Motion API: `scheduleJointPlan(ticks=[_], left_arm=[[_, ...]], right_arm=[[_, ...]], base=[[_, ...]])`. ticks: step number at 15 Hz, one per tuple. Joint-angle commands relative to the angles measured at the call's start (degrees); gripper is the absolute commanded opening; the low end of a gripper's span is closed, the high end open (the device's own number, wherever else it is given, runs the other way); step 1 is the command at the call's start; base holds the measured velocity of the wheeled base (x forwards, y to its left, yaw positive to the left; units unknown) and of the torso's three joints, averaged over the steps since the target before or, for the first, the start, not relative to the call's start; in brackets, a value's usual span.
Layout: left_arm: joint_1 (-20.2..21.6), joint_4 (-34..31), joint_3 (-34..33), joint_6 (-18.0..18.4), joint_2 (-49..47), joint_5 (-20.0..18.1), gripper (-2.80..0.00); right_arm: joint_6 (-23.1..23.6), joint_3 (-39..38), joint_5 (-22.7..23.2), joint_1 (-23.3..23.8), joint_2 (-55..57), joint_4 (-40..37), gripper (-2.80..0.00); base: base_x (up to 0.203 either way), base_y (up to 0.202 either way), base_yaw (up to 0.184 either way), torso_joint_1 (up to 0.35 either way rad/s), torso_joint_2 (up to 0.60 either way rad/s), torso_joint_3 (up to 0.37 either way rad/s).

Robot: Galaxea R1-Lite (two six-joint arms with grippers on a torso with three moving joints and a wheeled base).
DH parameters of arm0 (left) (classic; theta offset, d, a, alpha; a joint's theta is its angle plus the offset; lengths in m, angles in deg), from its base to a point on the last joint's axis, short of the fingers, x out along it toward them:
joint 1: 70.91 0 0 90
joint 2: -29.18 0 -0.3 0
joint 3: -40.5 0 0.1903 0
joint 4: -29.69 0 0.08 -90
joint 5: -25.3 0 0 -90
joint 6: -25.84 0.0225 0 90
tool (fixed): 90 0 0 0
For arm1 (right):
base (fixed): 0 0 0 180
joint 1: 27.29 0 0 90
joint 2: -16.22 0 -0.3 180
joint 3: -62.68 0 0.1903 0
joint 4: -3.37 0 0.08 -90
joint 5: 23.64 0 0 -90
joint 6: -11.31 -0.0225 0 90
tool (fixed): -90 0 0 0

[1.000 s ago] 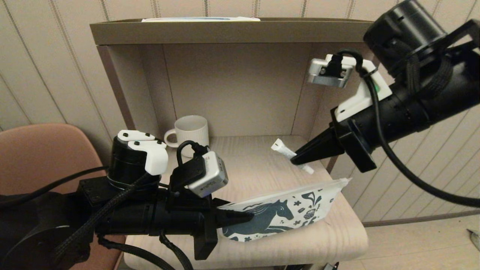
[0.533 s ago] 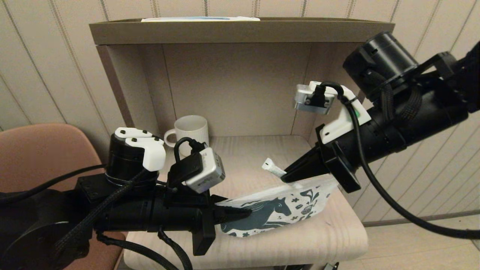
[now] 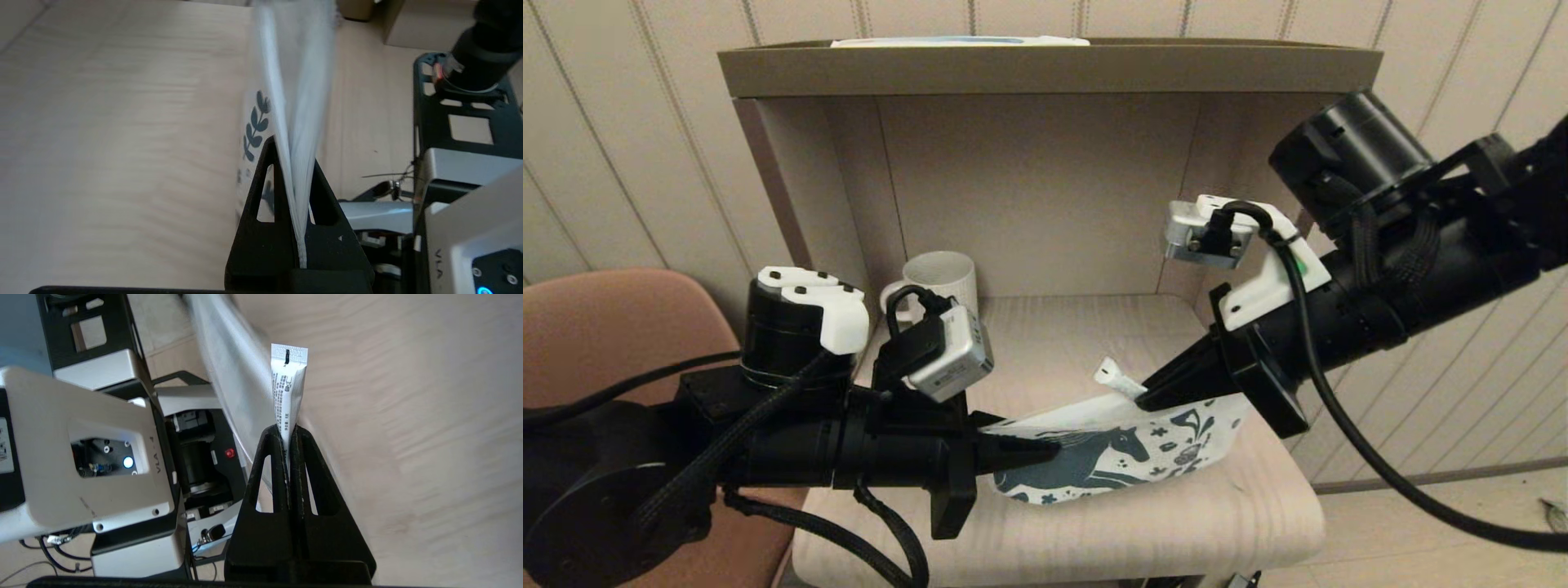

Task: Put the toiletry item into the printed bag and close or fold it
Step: Place the toothpaste in the storage bag

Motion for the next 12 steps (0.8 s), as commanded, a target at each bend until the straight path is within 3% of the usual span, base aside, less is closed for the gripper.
scheduleJointPlan(ticks=[1, 8, 9, 10, 12], left_arm=[[0.1, 0.1, 0.1, 0.1, 0.0, -0.2, -2.8], [0.2, 0.2, 0.2, 0.1, 0.0, -0.2, -2.8], [0.2, 0.1, 0.1, 0.1, 0.0, -0.2, -2.8], [0.2, 0.2, 0.2, 0.1, 0.0, -0.2, -2.8], [0.2, 0.2, 0.2, 0.1, 0.0, -0.2, -2.8]], right_arm=[[0.3, -1.1, 0.2, 0.1, -1.0, -0.1, -2.8], [0.3, -3.2, 0.0, 0.2, -1.5, 2.0, -2.8], [0.2, -3.4, 0.0, 0.2, -1.5, 2.5, -2.33], [0.2, -3.4, 0.0, 0.2, -1.5, 2.8, 0.0], [0.2, -3.4, 0.0, 0.2, -1.5, 2.8, 0.0]], base=[[0.0, 0.0, 0.0, 0.0, 0.0, 0.0], [0.0, 0.0, 0.0, 0.0, 0.0, 0.0], [0.0, 0.0, 0.0, 0.0, 0.0, 0.0], [0.0, 0.0, 0.0, 0.0, 0.0, 0.0], [0.0, 0.0, 0.0, 0.0, 0.0, 0.0]])
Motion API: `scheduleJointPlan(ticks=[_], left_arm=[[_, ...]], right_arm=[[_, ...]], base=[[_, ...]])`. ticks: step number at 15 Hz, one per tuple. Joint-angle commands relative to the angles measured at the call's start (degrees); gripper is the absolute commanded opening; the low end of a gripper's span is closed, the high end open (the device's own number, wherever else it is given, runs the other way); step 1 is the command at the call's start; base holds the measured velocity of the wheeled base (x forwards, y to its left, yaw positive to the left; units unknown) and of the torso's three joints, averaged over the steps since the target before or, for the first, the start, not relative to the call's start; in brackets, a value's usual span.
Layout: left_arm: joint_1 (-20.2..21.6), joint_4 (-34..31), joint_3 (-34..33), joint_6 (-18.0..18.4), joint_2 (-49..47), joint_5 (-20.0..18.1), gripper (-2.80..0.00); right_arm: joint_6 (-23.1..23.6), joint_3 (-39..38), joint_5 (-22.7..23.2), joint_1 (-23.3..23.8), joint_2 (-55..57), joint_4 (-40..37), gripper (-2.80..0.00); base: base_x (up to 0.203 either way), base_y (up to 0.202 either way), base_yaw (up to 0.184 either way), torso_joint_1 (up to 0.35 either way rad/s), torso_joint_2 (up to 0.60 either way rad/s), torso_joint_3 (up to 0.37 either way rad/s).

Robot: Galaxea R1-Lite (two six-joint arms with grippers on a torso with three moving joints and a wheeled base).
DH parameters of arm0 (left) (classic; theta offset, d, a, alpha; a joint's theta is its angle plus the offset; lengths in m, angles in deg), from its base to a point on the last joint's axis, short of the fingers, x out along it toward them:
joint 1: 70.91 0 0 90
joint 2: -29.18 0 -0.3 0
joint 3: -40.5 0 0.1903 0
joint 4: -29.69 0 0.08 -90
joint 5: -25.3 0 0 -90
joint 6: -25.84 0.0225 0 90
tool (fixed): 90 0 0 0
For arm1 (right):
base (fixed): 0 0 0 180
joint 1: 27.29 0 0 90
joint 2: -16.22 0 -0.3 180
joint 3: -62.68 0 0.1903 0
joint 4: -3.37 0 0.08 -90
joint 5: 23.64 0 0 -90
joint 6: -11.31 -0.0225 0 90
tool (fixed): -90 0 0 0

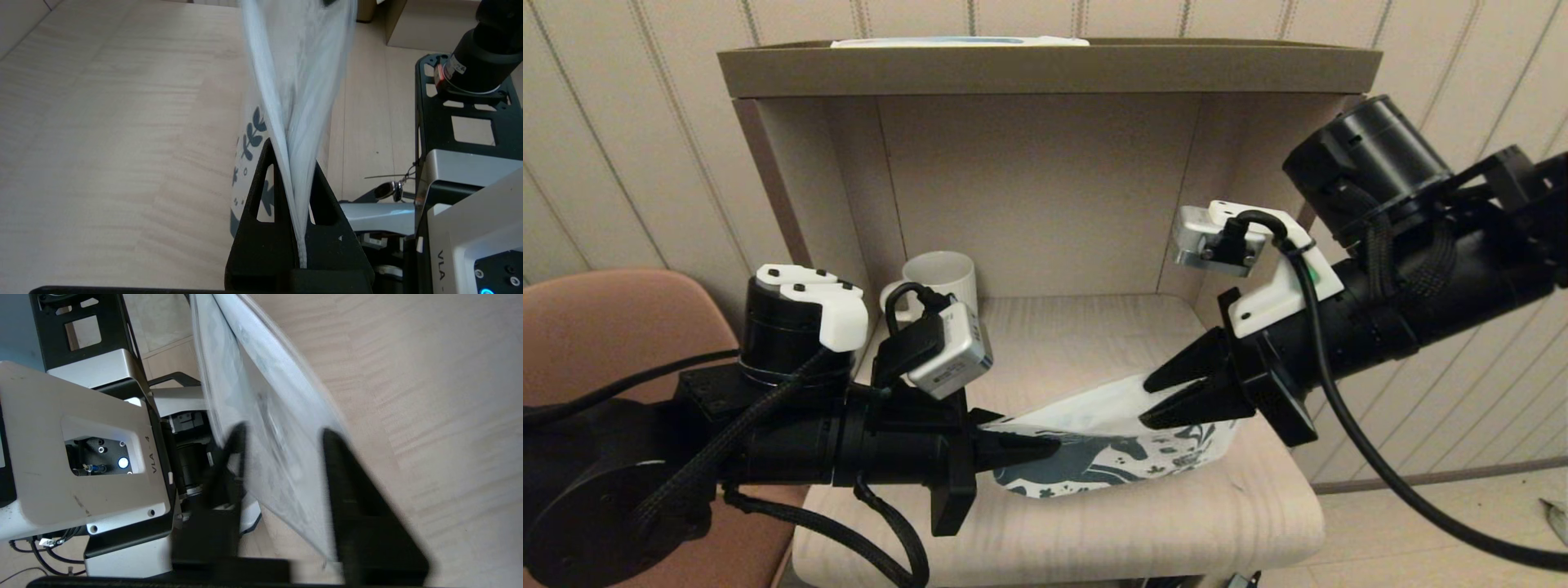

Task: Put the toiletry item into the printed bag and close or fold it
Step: Place the toothpaste in the storage bag, then hand it to the other hand

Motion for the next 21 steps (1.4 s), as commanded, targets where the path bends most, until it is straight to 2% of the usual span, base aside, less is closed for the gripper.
scheduleJointPlan(ticks=[1, 11, 13, 14, 17, 19, 21], left_arm=[[0.0, 0.2, -0.1, 0.1, 0.0, -0.2, -2.8], [0.0, 0.2, -0.1, 0.1, 0.1, -0.2, -2.8], [0.0, 0.3, 0.1, 0.0, 0.3, -0.3, -2.8], [0.0, 0.3, 0.3, -1.2, 0.7, -0.3, -2.8], [0.7, 0.3, 2.6, -7.4, 1.7, -0.2, -2.8], [0.8, 0.2, 3.1, -8.4, 1.9, -0.3, -2.8], [0.8, 0.1, 3.2, -8.5, 1.9, -0.6, -2.8]], right_arm=[[0.1, 0.0, 0.2, -0.1, -0.1, -0.2, 0.0], [-1.2, 1.9, 2.0, 0.7, -7.7, 1.0, 0.0], [-2.6, 0.0, 4.6, 4.3, -9.3, 1.0, 0.0], [-3.7, -1.2, 7.5, 6.8, -10.1, 1.0, 0.0], [-6.7, -5.4, 14.7, 15.6, -13.5, 1.0, 0.0], [-7.2, -9.7, 17.0, 20.4, -15.5, 1.1, 0.0], [-7.1, -15.5, 19.9, 23.4, -17.2, 4.3, 0.0]], base=[[0.0, 0.0, 0.0, 0.0, 0.0, 0.0], [0.0, 0.0, 0.0, 0.0, 0.0, 0.0], [0.0, 0.0, 0.0, 0.0, 0.0, 0.0], [0.0, 0.0, 0.0, 0.0, 0.0, 0.0], [0.0, 0.0, 0.0, 0.0, 0.0, 0.0], [0.0, 0.0, 0.0, 0.0, 0.0, 0.0], [0.0, 0.0, 0.0, 0.0, 0.0, 0.0]])
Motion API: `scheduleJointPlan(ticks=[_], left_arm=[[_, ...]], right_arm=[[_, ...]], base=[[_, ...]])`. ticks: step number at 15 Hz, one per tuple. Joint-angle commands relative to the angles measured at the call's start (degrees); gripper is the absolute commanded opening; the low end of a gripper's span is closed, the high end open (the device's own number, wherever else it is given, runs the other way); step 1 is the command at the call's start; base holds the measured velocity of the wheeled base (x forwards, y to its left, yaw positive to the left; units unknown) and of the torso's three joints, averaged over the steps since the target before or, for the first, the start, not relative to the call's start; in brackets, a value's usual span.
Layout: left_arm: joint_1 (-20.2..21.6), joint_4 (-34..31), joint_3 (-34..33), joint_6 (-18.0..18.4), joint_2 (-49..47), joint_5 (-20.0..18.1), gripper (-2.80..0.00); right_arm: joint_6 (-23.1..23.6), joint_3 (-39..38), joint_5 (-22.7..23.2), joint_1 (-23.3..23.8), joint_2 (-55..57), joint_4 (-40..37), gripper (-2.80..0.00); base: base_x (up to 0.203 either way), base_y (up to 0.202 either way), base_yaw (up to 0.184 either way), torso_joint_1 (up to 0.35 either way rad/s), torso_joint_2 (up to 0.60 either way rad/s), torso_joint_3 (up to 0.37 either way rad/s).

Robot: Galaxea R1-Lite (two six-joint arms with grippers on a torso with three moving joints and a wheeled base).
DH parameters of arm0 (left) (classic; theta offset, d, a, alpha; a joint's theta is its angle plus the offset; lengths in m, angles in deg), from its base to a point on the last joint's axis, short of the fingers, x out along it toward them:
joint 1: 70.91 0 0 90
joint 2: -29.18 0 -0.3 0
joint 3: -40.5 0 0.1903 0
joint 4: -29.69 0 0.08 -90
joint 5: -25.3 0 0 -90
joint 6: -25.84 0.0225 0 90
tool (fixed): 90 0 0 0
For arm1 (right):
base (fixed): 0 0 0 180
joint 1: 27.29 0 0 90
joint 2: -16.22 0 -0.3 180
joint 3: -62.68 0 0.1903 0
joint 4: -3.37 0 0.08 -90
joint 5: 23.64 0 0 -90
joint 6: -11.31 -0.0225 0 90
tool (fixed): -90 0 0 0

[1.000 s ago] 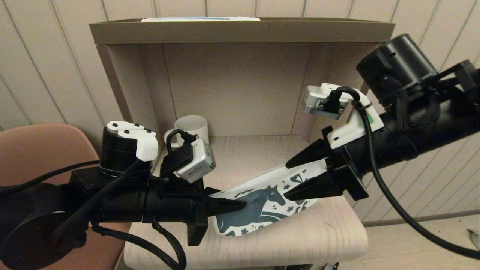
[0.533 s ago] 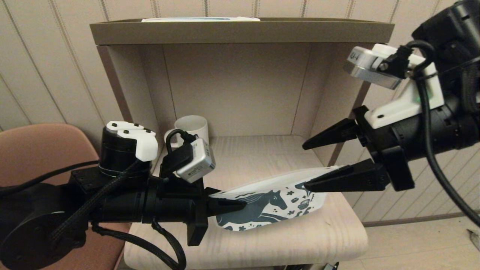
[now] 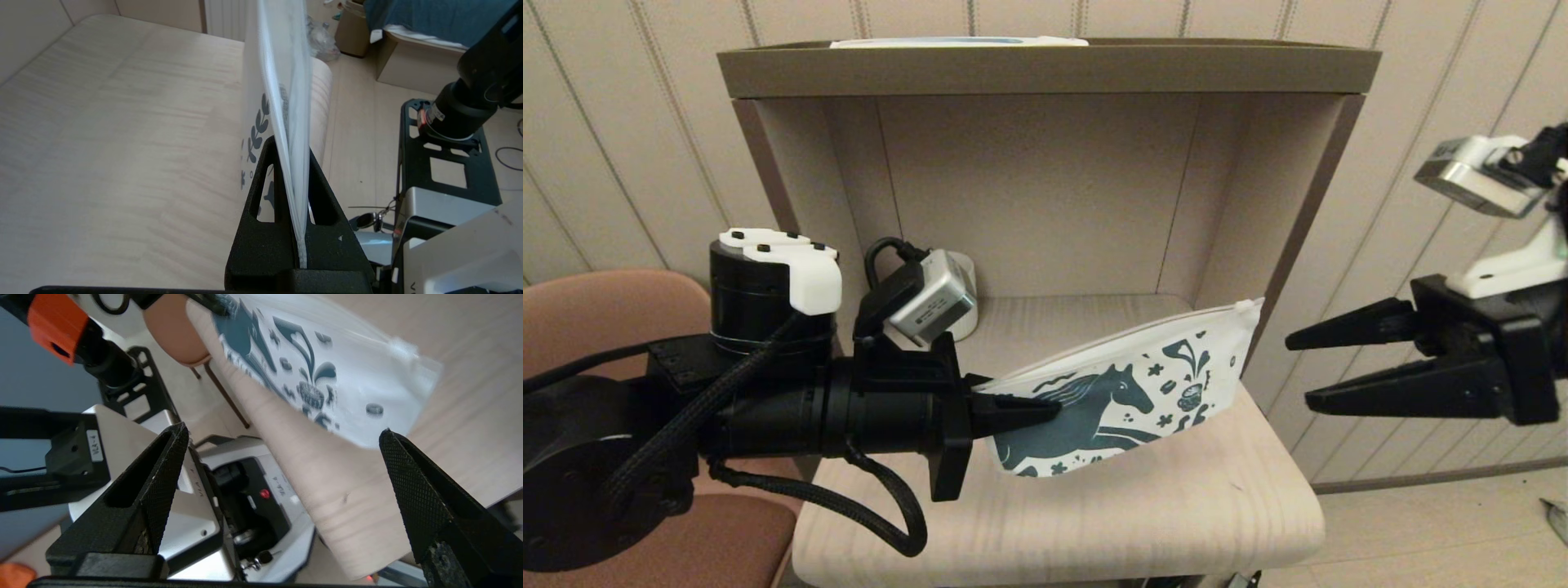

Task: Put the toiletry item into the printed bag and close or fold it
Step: Hand it to the other hand

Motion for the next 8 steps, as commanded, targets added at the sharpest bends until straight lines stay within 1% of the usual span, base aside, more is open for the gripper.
scheduleJointPlan(ticks=[1, 2, 3, 6, 8], left_arm=[[0.0, 0.2, 0.0, 0.0, 0.2, -0.2, -2.8], [0.0, 0.2, 0.0, 0.0, 0.1, -0.2, -2.8], [0.0, 0.2, 0.0, 0.0, 0.1, -0.2, -2.8], [0.0, 0.2, 0.1, 0.0, 0.2, -1.0, -2.8], [0.0, 0.2, 0.3, -1.0, 0.0, -1.4, -2.8]], right_arm=[[0.3, -4.5, 3.2, 4.0, -2.3, 3.5, 0.0], [0.3, -6.2, 7.4, 5.6, -2.6, 7.5, 0.0], [0.4, -6.9, 9.4, 6.1, -2.2, 8.8, 0.0], [0.4, -7.7, 9.6, 6.1, -0.2, 9.1, 0.0], [0.5, -7.9, 9.4, 5.9, 1.0, 9.1, 0.0]], base=[[0.0, 0.0, 0.0, 0.0, 0.0, 0.0], [0.0, 0.0, 0.0, 0.0, 0.0, 0.0], [0.0, 0.0, 0.0, 0.0, 0.0, 0.0], [0.0, 0.0, 0.0, 0.0, 0.0, 0.0], [0.0, 0.0, 0.0, 0.0, 0.0, 0.0]])
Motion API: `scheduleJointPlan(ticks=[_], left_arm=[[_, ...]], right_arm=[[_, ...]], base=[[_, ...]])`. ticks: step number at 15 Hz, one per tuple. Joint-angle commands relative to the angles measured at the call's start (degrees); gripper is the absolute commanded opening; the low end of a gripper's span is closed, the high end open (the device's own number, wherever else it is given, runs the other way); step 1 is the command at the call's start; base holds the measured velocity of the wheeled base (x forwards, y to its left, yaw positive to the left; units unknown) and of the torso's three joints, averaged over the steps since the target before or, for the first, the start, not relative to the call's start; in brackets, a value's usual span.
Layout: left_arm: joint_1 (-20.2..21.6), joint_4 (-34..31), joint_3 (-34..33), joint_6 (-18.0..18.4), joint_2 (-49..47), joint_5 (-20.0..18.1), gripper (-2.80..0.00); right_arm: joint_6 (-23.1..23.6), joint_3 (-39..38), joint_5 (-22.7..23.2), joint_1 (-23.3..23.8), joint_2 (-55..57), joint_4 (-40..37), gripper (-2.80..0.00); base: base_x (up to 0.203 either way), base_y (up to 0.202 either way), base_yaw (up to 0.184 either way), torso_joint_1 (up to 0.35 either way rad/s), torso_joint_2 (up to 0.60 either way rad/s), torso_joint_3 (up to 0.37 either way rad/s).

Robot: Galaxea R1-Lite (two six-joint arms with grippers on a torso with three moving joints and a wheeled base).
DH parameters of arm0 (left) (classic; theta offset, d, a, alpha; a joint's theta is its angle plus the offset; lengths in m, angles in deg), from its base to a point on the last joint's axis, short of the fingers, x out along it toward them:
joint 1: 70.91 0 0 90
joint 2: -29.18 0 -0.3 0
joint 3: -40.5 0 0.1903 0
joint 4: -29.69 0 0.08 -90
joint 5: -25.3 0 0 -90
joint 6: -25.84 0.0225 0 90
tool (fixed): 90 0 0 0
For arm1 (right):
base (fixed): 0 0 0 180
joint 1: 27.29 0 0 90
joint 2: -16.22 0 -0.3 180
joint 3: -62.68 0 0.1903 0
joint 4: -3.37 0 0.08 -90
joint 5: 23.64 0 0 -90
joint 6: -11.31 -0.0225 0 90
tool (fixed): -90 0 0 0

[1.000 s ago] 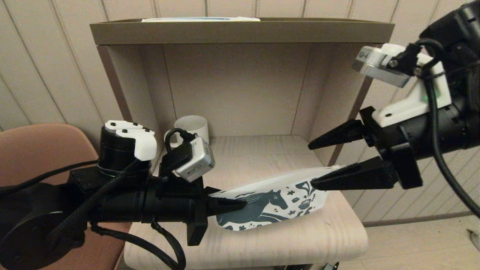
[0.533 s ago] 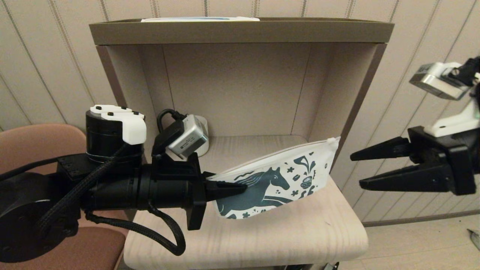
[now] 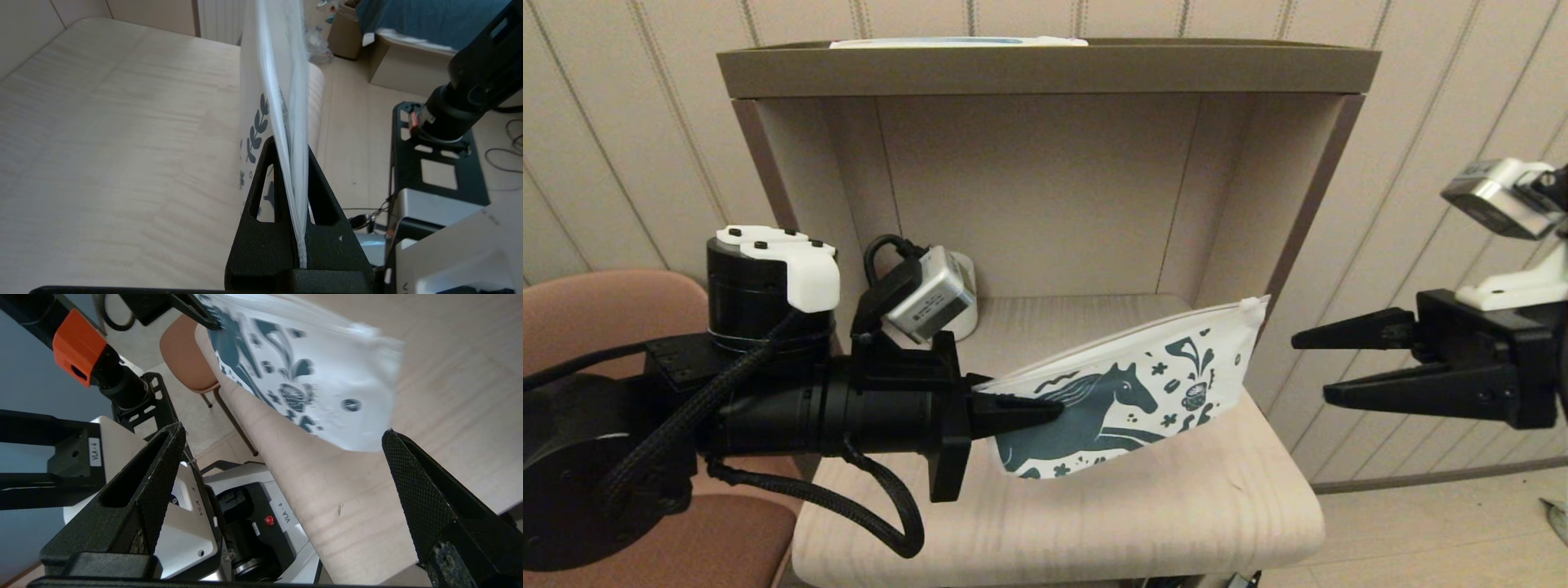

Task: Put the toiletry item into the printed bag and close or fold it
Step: Hand it to the other hand

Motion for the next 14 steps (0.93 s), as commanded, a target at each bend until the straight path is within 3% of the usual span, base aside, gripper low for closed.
scheduleJointPlan(ticks=[1, 5, 6, 14], left_arm=[[0.1, 0.3, 0.1, 0.0, -0.2, -0.3, -2.8], [1.0, 0.3, 0.1, 0.0, -0.5, -0.6, -2.8], [1.6, 0.3, 0.1, 0.0, -0.9, -0.6, -2.8], [2.6, 0.2, 0.8, -0.1, -0.4, -2.6, -2.8]], right_arm=[[0.2, -0.1, 0.2, -0.1, 1.5, -0.1, 0.0], [1.8, 1.2, -0.1, 0.0, 4.2, 0.1, 0.0], [2.2, 1.0, -0.5, 0.0, 4.4, 0.1, -2.8], [2.7, 2.4, -1.6, -0.3, 6.5, 0.1, -2.8]], base=[[0.0, 0.0, 0.0, 0.0, 0.0, 0.0], [0.0, 0.0, 0.0, 0.0, 0.0, 0.0], [0.0, 0.0, 0.0, 0.0, 0.0, 0.0], [0.0, 0.0, 0.0, 0.0, 0.0, 0.0]])
